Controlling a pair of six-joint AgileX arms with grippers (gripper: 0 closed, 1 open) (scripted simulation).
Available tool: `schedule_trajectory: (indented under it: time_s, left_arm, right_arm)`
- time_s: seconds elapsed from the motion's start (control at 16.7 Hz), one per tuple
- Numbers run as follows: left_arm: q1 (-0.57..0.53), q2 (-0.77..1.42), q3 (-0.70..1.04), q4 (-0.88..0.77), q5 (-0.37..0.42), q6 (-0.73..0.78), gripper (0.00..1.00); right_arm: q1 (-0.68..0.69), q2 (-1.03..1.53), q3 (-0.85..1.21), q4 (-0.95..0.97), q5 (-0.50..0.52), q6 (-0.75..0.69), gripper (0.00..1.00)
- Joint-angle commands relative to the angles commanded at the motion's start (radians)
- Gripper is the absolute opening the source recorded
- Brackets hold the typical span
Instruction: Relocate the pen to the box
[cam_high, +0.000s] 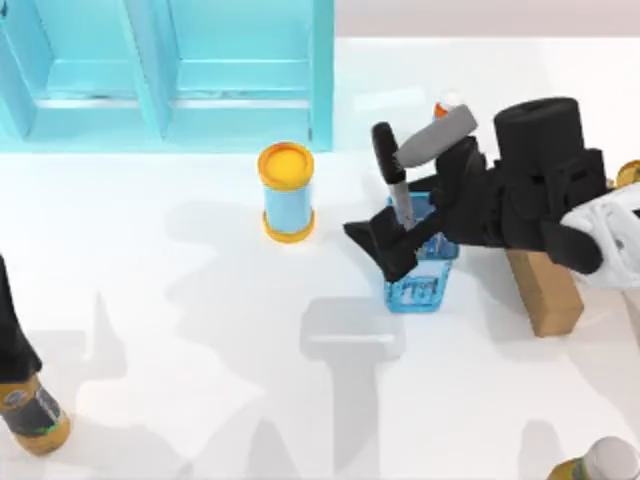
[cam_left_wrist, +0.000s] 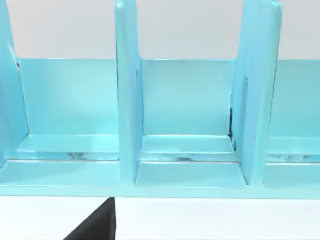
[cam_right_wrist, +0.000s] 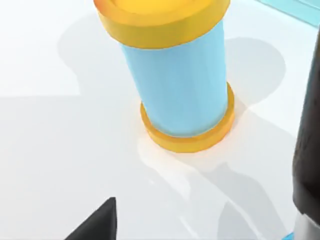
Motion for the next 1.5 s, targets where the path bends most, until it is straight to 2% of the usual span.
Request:
schedule_trajectory:
  time_s: [0.36,0.42,0.96,1.08,1.32,1.5]
  left_arm:
    - [0.000,0.000,0.000,0.000,0.000,0.000,1.00]
    - [0.000,0.000,0.000,0.000,0.000,0.000,1.00]
    - [0.000,0.000,0.000,0.000,0.000,0.000,1.00]
    - [0.000,0.000,0.000,0.000,0.000,0.000,1.00]
    - [0.000,0.000,0.000,0.000,0.000,0.000,1.00]
    - [0.000,0.000,0.000,0.000,0.000,0.000,1.00]
  right_arm:
    - [0.000,0.000,0.000,0.000,0.000,0.000,0.02]
    - [0.000,0.000,0.000,0.000,0.000,0.000,0.00]
    - [-0.001,-0.006,0.005,-0.003,-0.005,0.002,0.00]
    - [-0.027,-0.030,0.029,-0.035,-0.034,-0.026,0.00]
    - [-0.135,-0.125,0.107,-0.196,-0.127,-0.120,0.00]
    - [-0.206,-0.188,0.155,-0.413,-0.180,-0.177,0.00]
